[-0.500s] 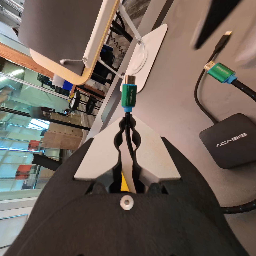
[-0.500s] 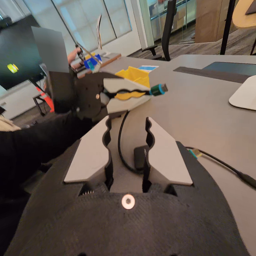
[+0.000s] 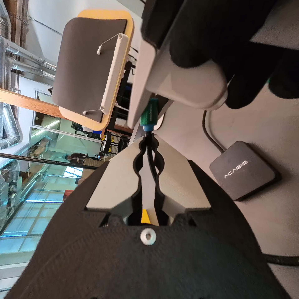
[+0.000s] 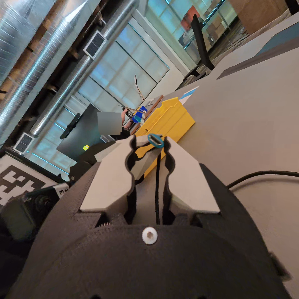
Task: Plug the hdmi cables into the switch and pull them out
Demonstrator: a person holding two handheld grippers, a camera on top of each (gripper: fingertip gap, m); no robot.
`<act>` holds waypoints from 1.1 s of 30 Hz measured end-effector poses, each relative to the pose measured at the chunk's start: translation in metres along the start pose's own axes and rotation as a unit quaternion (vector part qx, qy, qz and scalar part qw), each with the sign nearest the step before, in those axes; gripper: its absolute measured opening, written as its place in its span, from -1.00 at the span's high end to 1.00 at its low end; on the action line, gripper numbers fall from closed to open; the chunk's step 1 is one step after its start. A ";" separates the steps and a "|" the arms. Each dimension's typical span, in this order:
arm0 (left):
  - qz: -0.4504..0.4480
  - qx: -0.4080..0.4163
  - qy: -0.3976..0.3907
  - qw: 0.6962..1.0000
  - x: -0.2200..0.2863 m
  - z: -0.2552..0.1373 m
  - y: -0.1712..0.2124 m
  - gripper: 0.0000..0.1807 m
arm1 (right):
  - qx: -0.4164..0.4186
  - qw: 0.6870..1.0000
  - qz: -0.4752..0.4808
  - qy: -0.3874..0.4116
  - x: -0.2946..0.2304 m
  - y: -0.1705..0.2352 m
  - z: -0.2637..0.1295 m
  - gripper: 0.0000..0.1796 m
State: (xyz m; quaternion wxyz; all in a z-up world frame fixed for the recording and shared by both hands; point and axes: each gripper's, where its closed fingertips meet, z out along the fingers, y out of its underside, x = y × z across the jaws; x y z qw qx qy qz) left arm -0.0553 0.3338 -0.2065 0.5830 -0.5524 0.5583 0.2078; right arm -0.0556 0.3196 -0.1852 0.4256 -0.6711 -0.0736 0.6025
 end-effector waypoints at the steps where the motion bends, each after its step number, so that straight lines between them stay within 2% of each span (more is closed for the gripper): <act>1: 0.000 0.000 0.001 1.000 0.000 -0.001 -0.001 0.96 | 0.000 1.000 -0.001 -0.003 0.001 0.001 -0.001 0.74; 2: 0.000 0.003 0.002 1.000 0.000 -0.001 -0.003 0.96 | 0.005 1.000 0.004 -0.011 0.002 0.000 -0.003 0.81; 7: -0.005 0.016 0.028 0.999 0.003 -0.003 -0.008 0.95 | 0.014 0.999 -0.003 -0.036 0.003 0.000 -0.008 0.83; 9: -0.028 0.025 0.063 0.997 0.007 -0.004 -0.010 0.95 | 0.008 0.999 -0.017 -0.036 0.004 0.001 -0.011 0.84; 10: -0.039 0.037 0.088 0.995 0.011 -0.006 -0.013 0.87 | 0.009 0.999 -0.024 -0.039 0.004 0.001 -0.013 0.84; 13: -0.153 0.040 0.232 0.960 0.026 -0.016 -0.023 0.21 | 0.015 0.997 -0.043 -0.069 -0.007 -0.005 -0.018 0.86; 14: -0.189 0.038 0.270 0.943 0.026 -0.020 -0.026 0.13 | 0.009 0.996 -0.053 -0.078 -0.011 -0.005 -0.018 0.86; 15: -0.214 0.042 0.296 0.930 0.023 -0.024 -0.029 0.13 | 0.002 0.994 -0.063 -0.090 -0.016 -0.005 -0.019 0.86; 18: -0.282 0.044 0.389 0.876 0.024 -0.039 -0.032 0.14 | -0.021 0.987 -0.108 -0.114 -0.030 -0.002 -0.020 0.86; 22: -0.359 0.075 0.500 0.784 0.038 -0.058 -0.041 0.32 | -0.039 0.976 -0.152 -0.155 -0.049 0.005 -0.020 0.86; 25: -0.420 0.122 0.575 0.691 0.035 -0.075 -0.054 0.60 | -0.050 0.967 -0.176 -0.176 -0.059 0.011 -0.020 0.86; 26: -0.435 0.148 0.591 0.663 0.029 -0.082 -0.058 0.79 | -0.052 0.965 -0.180 -0.184 -0.063 0.012 -0.021 0.86; 27: -0.448 0.163 0.601 0.642 0.025 -0.085 -0.060 0.86 | -0.051 0.962 -0.184 -0.194 -0.066 0.012 -0.022 0.86; 28: -0.455 0.169 0.607 0.629 0.024 -0.086 -0.061 1.00 | -0.051 0.960 -0.187 -0.202 -0.069 0.012 -0.023 0.86; 29: -0.456 0.173 0.606 0.628 0.024 -0.086 -0.061 1.00 | -0.053 0.959 -0.188 -0.206 -0.071 0.013 -0.023 0.85; 33: -0.433 0.143 0.570 0.683 0.026 -0.076 -0.054 1.00 | -0.051 0.963 -0.192 -0.183 -0.064 0.008 -0.022 0.82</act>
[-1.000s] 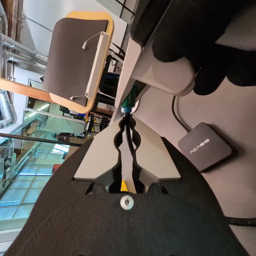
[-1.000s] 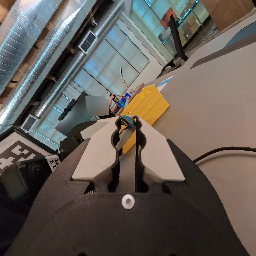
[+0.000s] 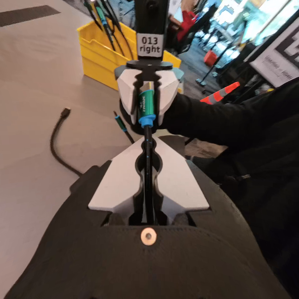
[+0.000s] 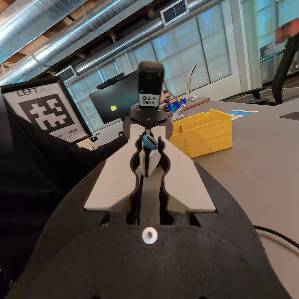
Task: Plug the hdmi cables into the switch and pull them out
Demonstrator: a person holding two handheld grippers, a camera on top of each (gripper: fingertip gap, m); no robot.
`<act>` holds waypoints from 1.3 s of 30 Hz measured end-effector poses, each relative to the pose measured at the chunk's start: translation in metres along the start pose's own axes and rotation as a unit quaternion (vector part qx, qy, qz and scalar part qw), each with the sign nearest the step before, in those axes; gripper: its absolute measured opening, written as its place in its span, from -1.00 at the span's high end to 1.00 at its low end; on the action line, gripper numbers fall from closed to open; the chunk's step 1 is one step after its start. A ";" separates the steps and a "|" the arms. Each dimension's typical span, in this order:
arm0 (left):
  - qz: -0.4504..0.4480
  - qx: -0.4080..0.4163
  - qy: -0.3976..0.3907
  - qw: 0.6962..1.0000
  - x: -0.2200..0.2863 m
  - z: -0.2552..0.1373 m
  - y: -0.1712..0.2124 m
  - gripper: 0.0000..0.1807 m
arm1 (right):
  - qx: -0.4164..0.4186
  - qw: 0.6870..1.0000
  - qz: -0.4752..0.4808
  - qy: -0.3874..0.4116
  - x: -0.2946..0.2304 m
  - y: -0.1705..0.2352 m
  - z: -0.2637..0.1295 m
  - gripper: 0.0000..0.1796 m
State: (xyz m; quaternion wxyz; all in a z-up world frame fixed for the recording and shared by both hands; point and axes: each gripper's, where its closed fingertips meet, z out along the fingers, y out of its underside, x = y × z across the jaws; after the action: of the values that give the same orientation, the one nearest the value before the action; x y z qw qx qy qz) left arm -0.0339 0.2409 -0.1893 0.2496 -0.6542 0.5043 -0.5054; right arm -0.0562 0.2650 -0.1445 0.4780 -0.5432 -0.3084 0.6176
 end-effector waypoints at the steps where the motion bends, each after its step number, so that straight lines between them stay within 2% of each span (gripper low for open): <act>1: 0.012 -0.003 -0.028 1.000 -0.006 -0.003 -0.002 1.00 | 0.008 1.000 0.004 0.011 0.004 -0.004 -0.003 0.73; 4: 0.045 -0.013 -0.108 0.993 -0.020 -0.016 -0.007 1.00 | 0.002 0.999 0.010 0.044 0.015 -0.012 -0.012 0.61; 7: 0.094 -0.027 -0.184 0.978 -0.026 -0.031 -0.017 1.00 | -0.041 0.996 -0.010 0.078 0.021 -0.009 -0.018 0.60; 10: 0.124 -0.002 -0.213 0.969 -0.018 -0.043 -0.037 1.00 | -0.070 0.992 -0.016 0.100 0.025 -0.008 -0.023 0.59; 18: 0.168 0.071 -0.299 0.937 0.004 -0.110 -0.085 1.00 | -0.062 0.991 -0.008 0.122 0.032 -0.013 -0.035 0.61; 20: 0.180 0.057 -0.326 0.926 0.004 -0.119 -0.086 1.00 | -0.060 0.990 -0.007 0.124 0.033 -0.014 -0.036 0.61; 23: 0.191 -0.017 -0.394 0.899 -0.018 -0.119 -0.063 1.00 | -0.057 0.991 -0.002 0.123 0.033 -0.013 -0.034 0.60; 28: 0.214 -0.156 -0.518 0.813 -0.072 -0.103 0.008 1.00 | -0.083 0.992 0.015 0.098 0.026 0.001 -0.026 0.66; 29: 0.210 -0.164 -0.524 0.809 -0.077 -0.095 0.024 1.00 | -0.095 0.991 0.022 0.090 0.024 0.007 -0.024 0.67; 31: 0.184 -0.173 -0.493 0.832 -0.079 -0.066 0.062 1.00 | -0.124 0.989 0.036 0.079 0.022 0.021 -0.022 0.65; 33: 0.201 -0.194 -0.491 0.825 -0.083 -0.050 0.086 1.00 | -0.141 0.986 0.045 0.080 0.025 0.033 -0.020 0.63; 34: 0.195 -0.199 -0.478 0.833 -0.085 -0.043 0.094 1.00 | -0.145 0.985 0.051 0.080 0.027 0.039 -0.019 0.60; 37: 0.148 -0.182 -0.443 0.865 -0.088 -0.029 0.106 1.00 | -0.159 0.983 0.066 0.069 0.029 0.055 -0.015 0.54; 39: 0.156 -0.179 -0.447 0.863 -0.090 -0.029 0.105 1.00 | -0.198 0.976 0.050 0.079 0.033 0.072 -0.016 0.48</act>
State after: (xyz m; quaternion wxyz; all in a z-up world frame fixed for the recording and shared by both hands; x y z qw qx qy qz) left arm -0.1016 0.2893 -0.3035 0.4021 -0.7562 0.5160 -0.0143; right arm -0.0574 0.2680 -0.2257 0.3525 -0.6890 -0.3577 0.5226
